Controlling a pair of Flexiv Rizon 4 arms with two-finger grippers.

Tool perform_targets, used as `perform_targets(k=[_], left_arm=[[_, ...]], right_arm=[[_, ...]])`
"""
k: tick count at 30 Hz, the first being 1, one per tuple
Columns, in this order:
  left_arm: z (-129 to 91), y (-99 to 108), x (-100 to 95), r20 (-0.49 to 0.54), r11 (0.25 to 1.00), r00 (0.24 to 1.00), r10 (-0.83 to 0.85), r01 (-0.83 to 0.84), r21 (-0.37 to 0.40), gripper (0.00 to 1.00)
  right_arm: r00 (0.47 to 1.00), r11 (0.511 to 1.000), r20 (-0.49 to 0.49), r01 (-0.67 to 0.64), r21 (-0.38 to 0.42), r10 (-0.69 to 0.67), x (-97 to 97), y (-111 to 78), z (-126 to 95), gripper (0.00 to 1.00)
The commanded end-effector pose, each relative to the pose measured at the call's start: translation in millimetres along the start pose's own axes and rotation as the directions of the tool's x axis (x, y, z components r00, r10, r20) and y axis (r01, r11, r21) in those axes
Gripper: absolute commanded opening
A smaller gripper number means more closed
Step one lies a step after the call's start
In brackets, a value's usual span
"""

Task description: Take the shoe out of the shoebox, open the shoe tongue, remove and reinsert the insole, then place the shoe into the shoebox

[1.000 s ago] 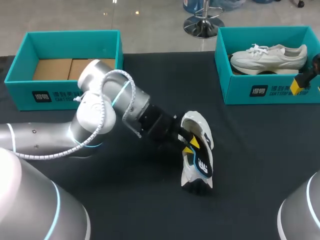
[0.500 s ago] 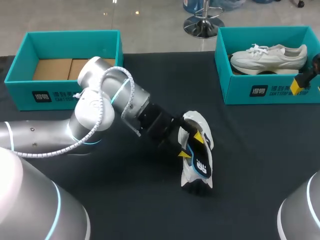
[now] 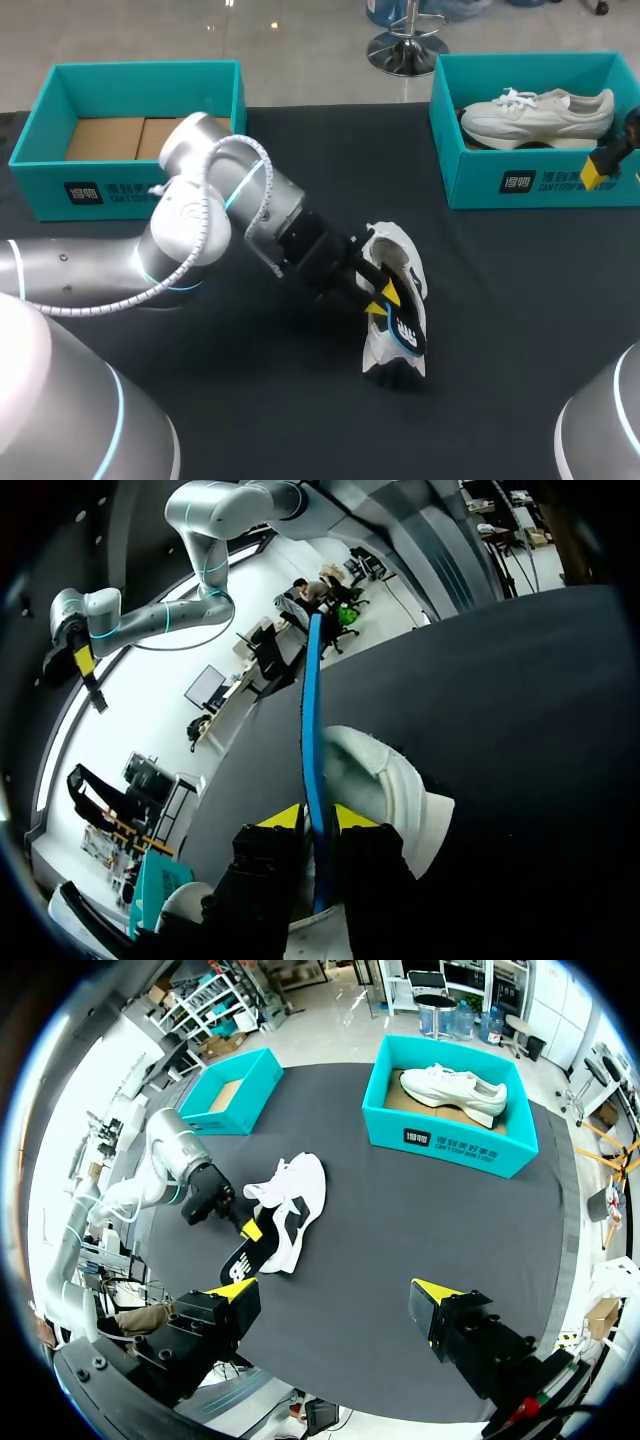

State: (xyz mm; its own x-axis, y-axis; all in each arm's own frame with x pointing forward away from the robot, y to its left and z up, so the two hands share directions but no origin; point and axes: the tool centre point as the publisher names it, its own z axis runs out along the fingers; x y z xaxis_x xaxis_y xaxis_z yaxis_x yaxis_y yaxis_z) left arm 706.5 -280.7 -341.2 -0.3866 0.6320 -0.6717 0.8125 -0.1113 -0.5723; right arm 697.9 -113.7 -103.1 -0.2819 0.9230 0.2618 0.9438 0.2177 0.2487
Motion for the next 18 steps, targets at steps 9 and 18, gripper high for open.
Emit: perform_targets(k=[9, 18], left_arm=[[-4, 11, -2.0, -0.019, 0.999, 1.000, 0.000, -0.001, -0.037, 0.00], [-4, 30, -1.1, -0.034, 0.997, 0.999, 0.010, -0.012, -0.077, 0.00]], right_arm=[[1.000, 1.000, -0.001, -0.001, 0.005, 0.001, -0.5, 2.5, 0, 1.00], [1.000, 1.000, -0.001, -0.001, 0.005, 0.001, -0.5, 2.5, 0, 1.00]])
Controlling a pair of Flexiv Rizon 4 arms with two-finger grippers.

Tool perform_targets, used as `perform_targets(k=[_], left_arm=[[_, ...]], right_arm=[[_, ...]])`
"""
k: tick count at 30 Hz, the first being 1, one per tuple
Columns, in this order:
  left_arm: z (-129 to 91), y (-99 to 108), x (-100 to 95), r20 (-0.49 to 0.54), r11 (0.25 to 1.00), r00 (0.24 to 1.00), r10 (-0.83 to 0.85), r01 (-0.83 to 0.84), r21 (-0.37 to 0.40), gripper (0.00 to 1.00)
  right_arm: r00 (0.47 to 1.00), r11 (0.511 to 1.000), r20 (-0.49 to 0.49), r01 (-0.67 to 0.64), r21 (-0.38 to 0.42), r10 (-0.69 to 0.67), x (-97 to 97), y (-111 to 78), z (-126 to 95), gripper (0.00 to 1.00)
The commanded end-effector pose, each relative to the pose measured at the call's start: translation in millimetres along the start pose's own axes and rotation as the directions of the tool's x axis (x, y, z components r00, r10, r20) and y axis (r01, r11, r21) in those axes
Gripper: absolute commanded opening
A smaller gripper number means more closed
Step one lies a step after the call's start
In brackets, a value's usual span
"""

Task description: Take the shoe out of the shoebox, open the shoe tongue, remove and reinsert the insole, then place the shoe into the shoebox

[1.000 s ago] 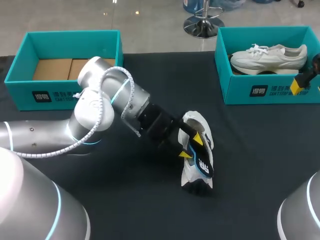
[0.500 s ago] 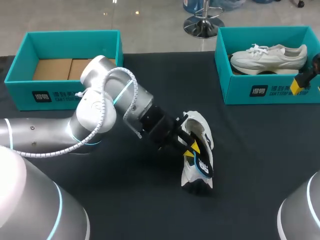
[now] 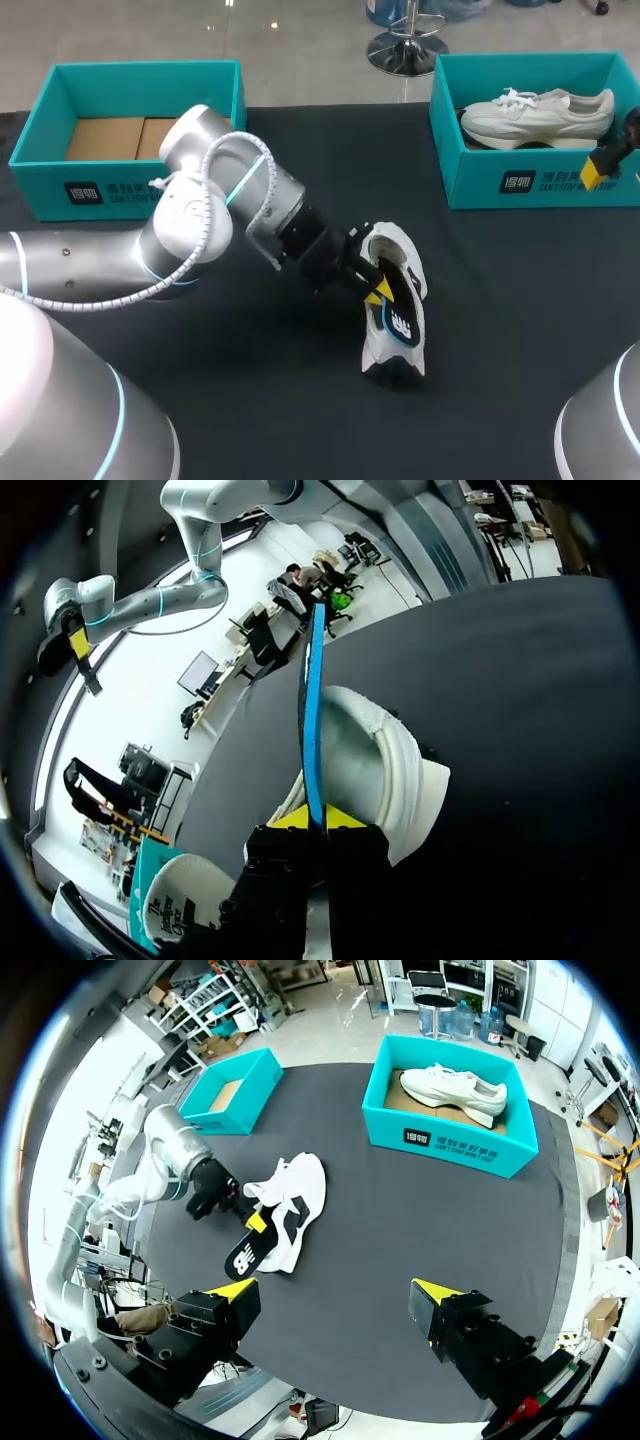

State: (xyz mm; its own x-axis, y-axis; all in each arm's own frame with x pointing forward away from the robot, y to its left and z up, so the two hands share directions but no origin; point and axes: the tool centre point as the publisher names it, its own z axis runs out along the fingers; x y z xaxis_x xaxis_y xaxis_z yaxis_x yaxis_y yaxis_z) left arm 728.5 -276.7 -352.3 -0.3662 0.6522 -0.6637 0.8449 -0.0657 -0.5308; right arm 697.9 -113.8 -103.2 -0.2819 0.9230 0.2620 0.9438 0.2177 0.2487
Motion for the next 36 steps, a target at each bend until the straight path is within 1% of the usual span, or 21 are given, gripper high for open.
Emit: perform_targets(k=[1, 3, 4, 6, 7, 10, 14, 20, 25, 27, 29, 30, 31, 32, 36], left_arm=[[4, 7, -2.8, -0.006, 1.000, 1.000, 0.000, 0.000, -0.009, 0.00], [4, 5, -3.6, -0.004, 1.000, 1.000, -0.003, 0.003, -0.010, 0.00], [4, 4, -4.2, -0.003, 1.000, 1.000, -0.003, 0.003, -0.009, 0.18], [2, 0, -5.3, -0.001, 1.000, 1.000, -0.001, 0.001, -0.007, 0.38], [2, -1, -5.7, 0.000, 1.000, 1.000, 0.000, 0.000, -0.006, 0.43], [-1, -6, -6.0, 0.003, 1.000, 1.000, 0.003, -0.003, -0.003, 0.45], [-4, -14, -5.1, 0.010, 1.000, 1.000, 0.002, -0.002, 0.005, 0.44], [-2, -22, -1.6, 0.021, 1.000, 1.000, -0.014, 0.013, 0.020, 0.42], [4, -23, -2.2, 0.023, 0.999, 1.000, -0.019, 0.019, 0.026, 0.41], [7, -22, -3.0, 0.023, 1.000, 1.000, -0.018, 0.017, 0.026, 0.39], [9, -21, -4.7, 0.025, 1.000, 0.999, -0.021, 0.021, 0.024, 0.34], [10, -20, -5.8, 0.034, 1.000, 0.999, -0.016, 0.016, 0.009, 0.28], [10, -19, -6.7, 0.039, 1.000, 0.999, -0.018, 0.018, 0.012, 0.12], [10, -19, -7.7, 0.041, 1.000, 0.999, -0.022, 0.021, 0.014, 0.00], [10, -18, -8.2, 0.037, 1.000, 0.999, -0.016, 0.016, 0.013, 0.00]], right_arm=[[1.000, 1.000, -0.001, -0.001, 0.005, 0.001, -0.5, 2.4, 0, 1.00], [1.000, 1.000, -0.001, -0.001, 0.005, 0.001, -0.5, 2.4, 0, 1.00], [1.000, 1.000, -0.001, -0.001, 0.005, 0.001, -0.5, 2.4, 0, 1.00], [1.000, 1.000, -0.001, -0.001, 0.005, 0.001, -0.5, 2.4, 0, 1.00], [1.000, 1.000, -0.001, -0.001, 0.005, 0.001, -0.5, 2.4, 0, 1.00], [1.000, 1.000, -0.001, -0.001, 0.005, 0.001, -0.5, 2.4, 0, 1.00], [1.000, 1.000, -0.001, -0.001, 0.005, 0.001, -0.5, 2.4, 0, 1.00], [1.000, 1.000, -0.001, -0.001, 0.005, 0.001, -0.5, 2.4, 0, 1.00], [1.000, 1.000, -0.001, -0.001, 0.005, 0.001, -0.5, 2.4, 0, 1.00], [1.000, 1.000, -0.001, -0.001, 0.005, 0.001, -0.5, 2.4, 0, 1.00], [1.000, 1.000, -0.001, -0.001, 0.005, 0.001, -0.5, 2.4, 0, 1.00], [1.000, 1.000, -0.001, -0.001, 0.005, 0.001, -0.5, 2.4, 0, 1.00], [1.000, 1.000, -0.001, -0.001, 0.005, 0.001, -0.5, 2.4, 0, 1.00], [1.000, 1.000, -0.001, -0.001, 0.005, 0.001, -0.5, 2.4, 0, 1.00], [1.000, 1.000, -0.001, -0.001, 0.005, 0.001, -0.5, 2.4, 0, 1.00]])
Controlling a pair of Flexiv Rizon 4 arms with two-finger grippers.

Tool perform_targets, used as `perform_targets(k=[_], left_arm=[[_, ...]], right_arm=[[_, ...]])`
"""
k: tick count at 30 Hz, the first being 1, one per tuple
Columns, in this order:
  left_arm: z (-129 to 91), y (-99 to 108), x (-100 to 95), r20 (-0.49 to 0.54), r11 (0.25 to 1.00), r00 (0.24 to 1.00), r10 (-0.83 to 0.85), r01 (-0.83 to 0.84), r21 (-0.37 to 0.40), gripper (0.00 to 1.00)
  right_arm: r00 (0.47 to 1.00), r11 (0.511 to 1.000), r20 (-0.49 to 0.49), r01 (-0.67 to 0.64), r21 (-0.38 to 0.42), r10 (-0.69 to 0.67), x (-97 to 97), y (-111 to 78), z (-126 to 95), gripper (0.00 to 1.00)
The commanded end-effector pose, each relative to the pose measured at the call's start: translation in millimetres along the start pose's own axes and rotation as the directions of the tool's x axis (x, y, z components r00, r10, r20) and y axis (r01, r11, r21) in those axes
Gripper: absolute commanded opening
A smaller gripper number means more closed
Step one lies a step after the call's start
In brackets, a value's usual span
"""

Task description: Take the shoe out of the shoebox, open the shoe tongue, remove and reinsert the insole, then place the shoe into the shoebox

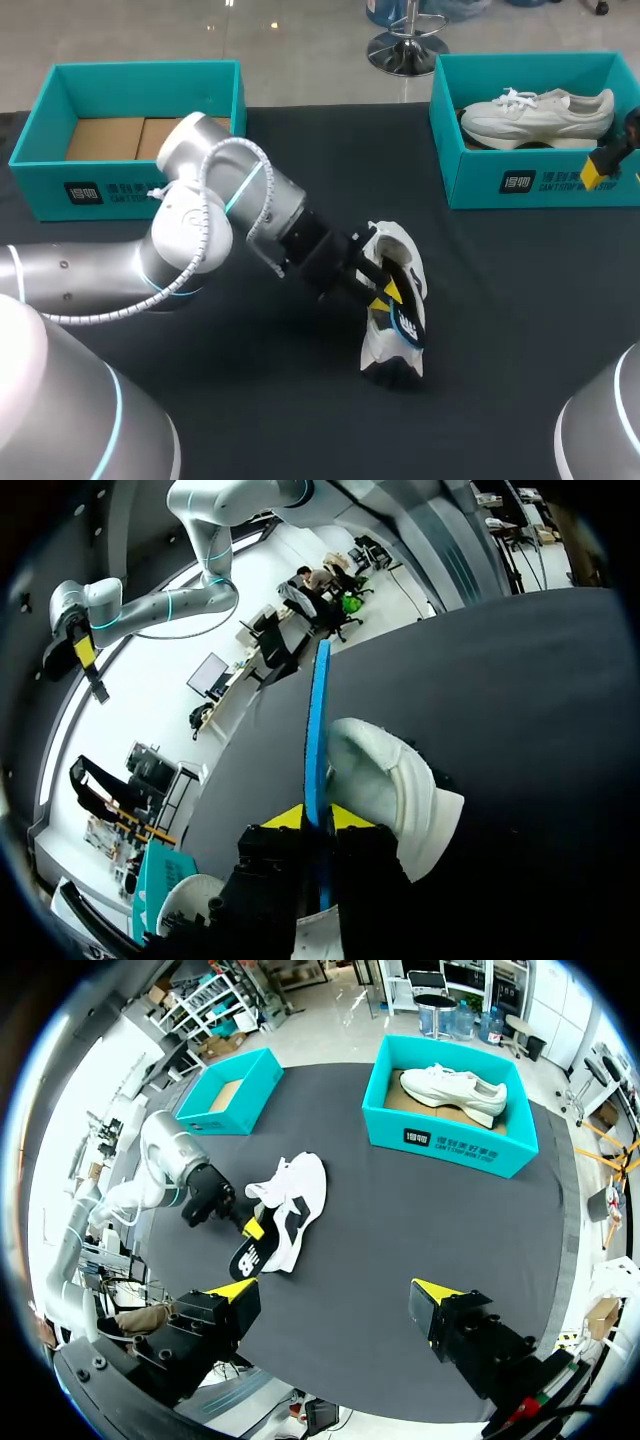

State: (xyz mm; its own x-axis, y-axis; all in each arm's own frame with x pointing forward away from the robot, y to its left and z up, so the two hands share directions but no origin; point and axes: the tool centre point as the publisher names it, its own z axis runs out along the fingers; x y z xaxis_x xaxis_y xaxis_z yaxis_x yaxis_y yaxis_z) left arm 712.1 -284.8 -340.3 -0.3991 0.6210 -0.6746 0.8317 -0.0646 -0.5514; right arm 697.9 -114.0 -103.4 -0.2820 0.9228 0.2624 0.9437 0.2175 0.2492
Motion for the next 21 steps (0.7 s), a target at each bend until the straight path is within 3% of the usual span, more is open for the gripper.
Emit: perform_targets(k=[1, 13, 21], left_arm=[[4, 2, -0.7, -0.008, 1.000, 1.000, 0.005, -0.005, -0.002, 0.00], [-2, 28, 4.4, -0.026, 0.999, 1.000, 0.016, -0.017, -0.047, 0.00], [-1, 30, 3.1, -0.018, 0.999, 1.000, -0.001, 0.000, -0.043, 0.00]], right_arm=[[1.000, 1.000, 0.000, -0.001, 0.006, 0.001, -0.2, 2.6, 0, 1.00], [1.000, 1.000, 0.000, -0.001, 0.006, 0.001, -0.2, 2.6, 0, 1.00], [1.000, 1.000, 0.000, -0.001, 0.006, 0.001, -0.2, 2.6, 0, 1.00]])
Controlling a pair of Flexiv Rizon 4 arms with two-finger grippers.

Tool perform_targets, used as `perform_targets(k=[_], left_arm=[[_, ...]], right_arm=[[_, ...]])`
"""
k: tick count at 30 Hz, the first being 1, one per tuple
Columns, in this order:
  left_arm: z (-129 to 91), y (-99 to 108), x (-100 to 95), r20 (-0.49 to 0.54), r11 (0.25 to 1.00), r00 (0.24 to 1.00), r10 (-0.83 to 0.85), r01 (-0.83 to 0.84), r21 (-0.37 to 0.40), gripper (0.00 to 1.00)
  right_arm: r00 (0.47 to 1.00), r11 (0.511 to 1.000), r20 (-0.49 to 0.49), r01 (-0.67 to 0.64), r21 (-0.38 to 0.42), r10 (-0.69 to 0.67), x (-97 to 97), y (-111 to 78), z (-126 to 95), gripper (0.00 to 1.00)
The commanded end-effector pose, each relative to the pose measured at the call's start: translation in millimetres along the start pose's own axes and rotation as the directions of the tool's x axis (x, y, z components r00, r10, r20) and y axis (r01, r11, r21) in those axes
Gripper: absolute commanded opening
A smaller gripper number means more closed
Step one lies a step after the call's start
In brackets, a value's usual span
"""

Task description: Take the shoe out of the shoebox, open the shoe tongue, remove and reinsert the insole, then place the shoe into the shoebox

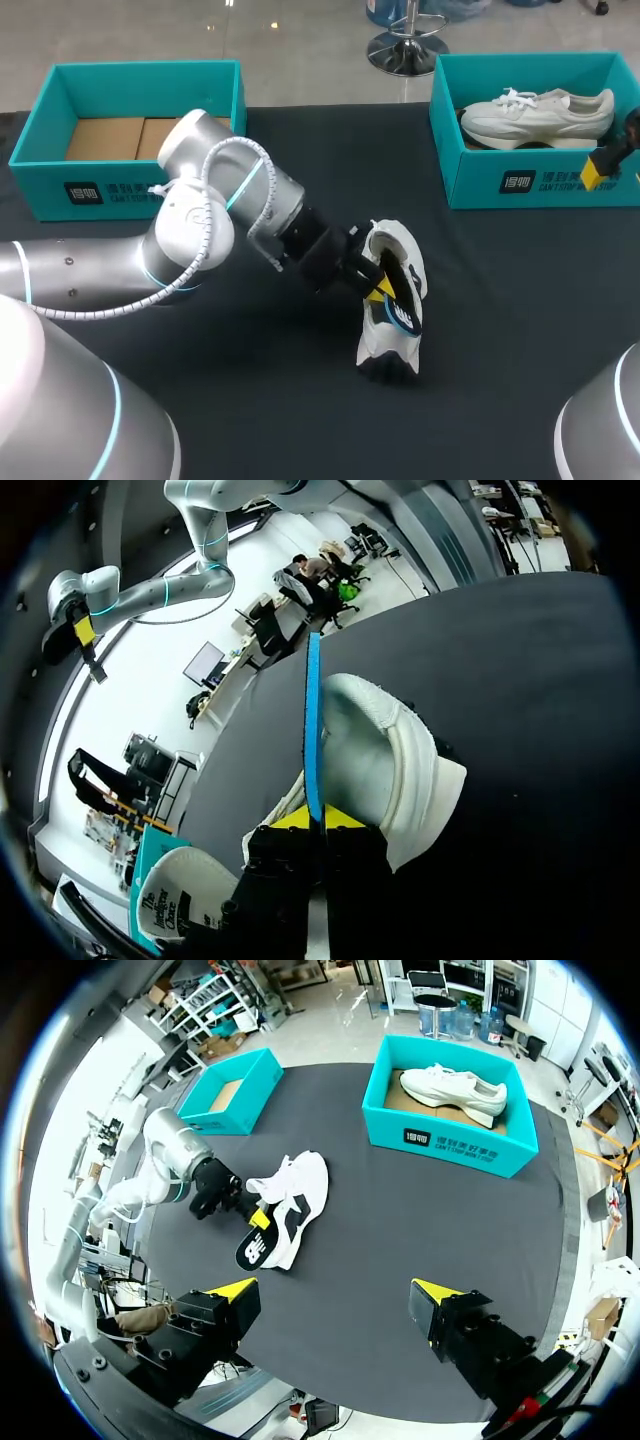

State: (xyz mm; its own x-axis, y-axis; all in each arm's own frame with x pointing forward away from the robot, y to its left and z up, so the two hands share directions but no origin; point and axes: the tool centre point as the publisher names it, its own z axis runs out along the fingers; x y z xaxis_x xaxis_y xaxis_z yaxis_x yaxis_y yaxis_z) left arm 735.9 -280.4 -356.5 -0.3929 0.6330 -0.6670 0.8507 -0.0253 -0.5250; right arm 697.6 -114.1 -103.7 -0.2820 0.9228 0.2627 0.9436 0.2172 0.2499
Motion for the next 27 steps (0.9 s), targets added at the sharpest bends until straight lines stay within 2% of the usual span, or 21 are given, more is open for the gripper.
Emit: perform_targets(k=[1, 3, 4, 6, 17, 21, 23, 26, 27], left_arm=[[4, 0, -0.8, -0.003, 1.000, 1.000, -0.001, 0.001, 0.009, 0.04], [3, -3, 0.0, -0.005, 1.000, 1.000, 0.001, -0.001, 0.011, 0.24], [2, -5, 0.8, -0.005, 1.000, 1.000, 0.002, -0.002, 0.013, 0.37], [2, -7, 1.8, -0.006, 1.000, 1.000, 0.005, -0.004, 0.014, 0.40], [1, -22, 2.1, 0.000, 1.000, 1.000, 0.004, -0.004, 0.028, 0.40], [4, -26, 1.8, -0.002, 0.999, 1.000, 0.005, -0.005, 0.037, 0.37], [5, -28, 1.8, -0.005, 0.999, 1.000, 0.007, -0.007, 0.041, 0.31], [6, -29, 2.0, -0.008, 0.999, 1.000, 0.009, -0.009, 0.043, 0.00], [7, -28, 2.1, -0.009, 0.999, 1.000, 0.009, -0.009, 0.044, 0.00]], right_arm=[[1.000, 1.000, 0.000, -0.001, 0.007, 0.001, -0.1, 2.9, 0, 1.00], [1.000, 1.000, 0.000, -0.001, 0.007, 0.001, -0.1, 2.9, 0, 1.00], [1.000, 1.000, 0.000, -0.001, 0.007, 0.001, -0.1, 2.9, 0, 1.00], [1.000, 1.000, 0.000, -0.001, 0.007, 0.001, -0.1, 2.9, 0, 1.00], [1.000, 1.000, 0.000, -0.001, 0.007, 0.001, -0.1, 2.9, 0, 1.00], [1.000, 1.000, 0.000, -0.001, 0.007, 0.001, -0.1, 2.9, 0, 1.00], [1.000, 1.000, 0.000, -0.001, 0.007, 0.001, -0.1, 2.9, 0, 1.00], [1.000, 1.000, 0.000, -0.001, 0.007, 0.001, -0.1, 2.9, 0, 1.00], [1.000, 1.000, 0.000, -0.001, 0.007, 0.001, -0.1, 2.9, 0, 1.00]])
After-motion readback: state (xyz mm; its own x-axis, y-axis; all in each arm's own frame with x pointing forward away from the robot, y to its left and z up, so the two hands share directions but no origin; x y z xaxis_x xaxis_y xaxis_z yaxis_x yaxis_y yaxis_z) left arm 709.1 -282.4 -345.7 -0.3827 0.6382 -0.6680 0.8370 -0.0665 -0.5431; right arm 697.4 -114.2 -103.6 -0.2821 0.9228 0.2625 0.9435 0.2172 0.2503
